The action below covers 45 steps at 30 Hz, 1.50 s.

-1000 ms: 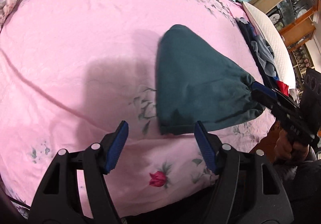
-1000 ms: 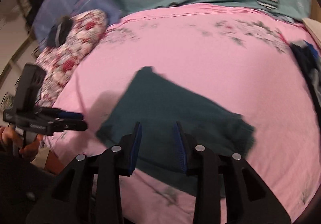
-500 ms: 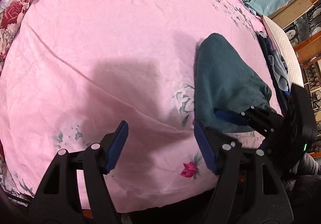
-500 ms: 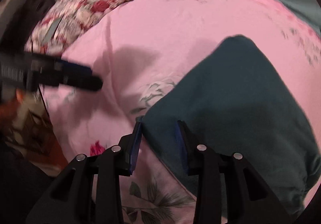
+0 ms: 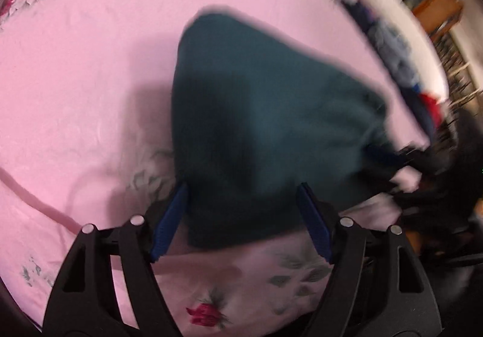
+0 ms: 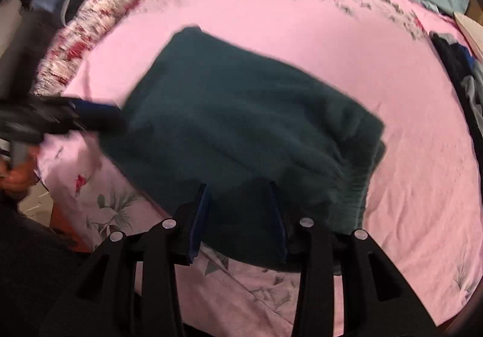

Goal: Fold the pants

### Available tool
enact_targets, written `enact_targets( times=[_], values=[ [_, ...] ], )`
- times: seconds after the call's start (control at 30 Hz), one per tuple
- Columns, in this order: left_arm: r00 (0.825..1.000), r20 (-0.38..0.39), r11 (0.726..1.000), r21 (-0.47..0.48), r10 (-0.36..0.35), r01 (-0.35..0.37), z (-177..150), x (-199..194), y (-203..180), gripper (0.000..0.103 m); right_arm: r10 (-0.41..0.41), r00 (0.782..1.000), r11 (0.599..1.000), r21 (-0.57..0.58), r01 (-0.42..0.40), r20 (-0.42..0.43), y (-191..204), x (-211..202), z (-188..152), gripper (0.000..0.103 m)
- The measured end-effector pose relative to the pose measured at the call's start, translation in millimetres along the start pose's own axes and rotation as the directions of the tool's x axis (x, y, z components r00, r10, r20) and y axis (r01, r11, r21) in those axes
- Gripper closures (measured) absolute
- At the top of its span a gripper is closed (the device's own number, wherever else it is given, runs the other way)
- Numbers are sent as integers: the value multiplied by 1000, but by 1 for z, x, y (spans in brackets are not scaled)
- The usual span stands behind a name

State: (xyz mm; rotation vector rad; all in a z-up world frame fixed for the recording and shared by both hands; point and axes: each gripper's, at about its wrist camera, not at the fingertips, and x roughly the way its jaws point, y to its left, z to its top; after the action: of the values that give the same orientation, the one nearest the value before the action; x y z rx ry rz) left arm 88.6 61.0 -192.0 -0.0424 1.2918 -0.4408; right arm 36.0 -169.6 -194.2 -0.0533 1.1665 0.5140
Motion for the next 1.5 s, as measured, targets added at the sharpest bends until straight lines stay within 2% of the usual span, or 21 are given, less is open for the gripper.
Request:
enact_targets(
  times=[0.03, 0.07, 0.13, 0.23, 0.27, 0.3, 0.33, 0.43, 0.53, 0.57, 0.63, 0.7, 0.77, 0.87, 1.07, 1.2, 1.33, 1.5],
  values=[
    [999, -15, 998, 47, 43, -42, -1, 2, -5, 27, 2, 1000, 1000, 7, -2, -4, -1, -3, 2, 63],
    [998, -37, 997, 62, 48, -45, -2, 3, -7, 27, 17, 1000, 1000, 26, -18, 18, -5, -10, 5, 62],
    [999, -32, 998, 52, 34, -32, 1, -6, -7, 27, 24, 997, 998, 63, -28, 69, -15, -24, 6, 62],
    [1000, 20, 998, 53, 23, -24, 13, -22, -18, 26, -5, 991, 991, 136, -13, 135, -37, -44, 8, 61],
    [999, 38, 998, 64, 12, -14, 19, -26, -26, 26, -14, 988, 986, 167, -12, 157, -48, -52, 8, 59],
    [999, 49, 997, 78, 0, -3, 25, -27, -35, 25, -31, 985, 981, 194, -3, 172, -57, -56, 9, 52],
    [998, 59, 996, 93, -12, 7, 30, -27, -44, 24, -48, 983, 977, 213, 9, 179, -64, -59, 9, 48],
    [997, 66, 989, 143, -42, 32, 46, -10, -79, 23, -71, 983, 970, 240, 30, 166, -80, -58, 14, 48],
    [999, 38, 988, 156, -13, 7, 55, 18, -96, 18, -65, 984, 974, 226, 26, 165, -85, -54, 21, 48],
    [1000, -14, 990, 141, 13, -11, 55, 37, -97, 18, -54, 984, 977, 213, 16, 172, -86, -52, 22, 48],
    [998, 5, 985, 163, 61, -61, 51, 48, -101, 12, -41, 985, 981, 194, 8, 167, -88, -46, 27, 48],
    [993, 10, 967, 225, 116, -116, 45, 52, -114, 10, -15, 988, 984, 178, -13, 151, -92, -39, 30, 48],
    [990, 10, 959, 247, 141, -139, 43, 55, -118, 9, 21, 991, 986, 162, -43, 134, -96, -30, 35, 48],
    [992, 13, 969, 214, 125, -125, 44, 52, -116, 8, 55, 994, 987, 144, -69, 100, -99, -14, 41, 48],
    [991, 13, 969, 208, 136, -136, 43, 52, -112, 8, 126, 992, 984, 124, -129, 27, -109, 17, 50, 48],
    [990, 10, 969, 207, 139, -138, 42, 49, -106, 8, 170, 985, 978, 113, -174, 39, -113, 19, 54, 48],
    [990, 5, 967, 213, 140, -138, 46, 53, -110, 6, 169, 985, 981, 89, -173, 43, -109, 21, 56, 48],
    [990, -2, 965, 225, 141, -137, 47, 55, -112, 3, 112, 993, 993, 23, -113, 44, -95, 25, 55, 49]
  ],
)
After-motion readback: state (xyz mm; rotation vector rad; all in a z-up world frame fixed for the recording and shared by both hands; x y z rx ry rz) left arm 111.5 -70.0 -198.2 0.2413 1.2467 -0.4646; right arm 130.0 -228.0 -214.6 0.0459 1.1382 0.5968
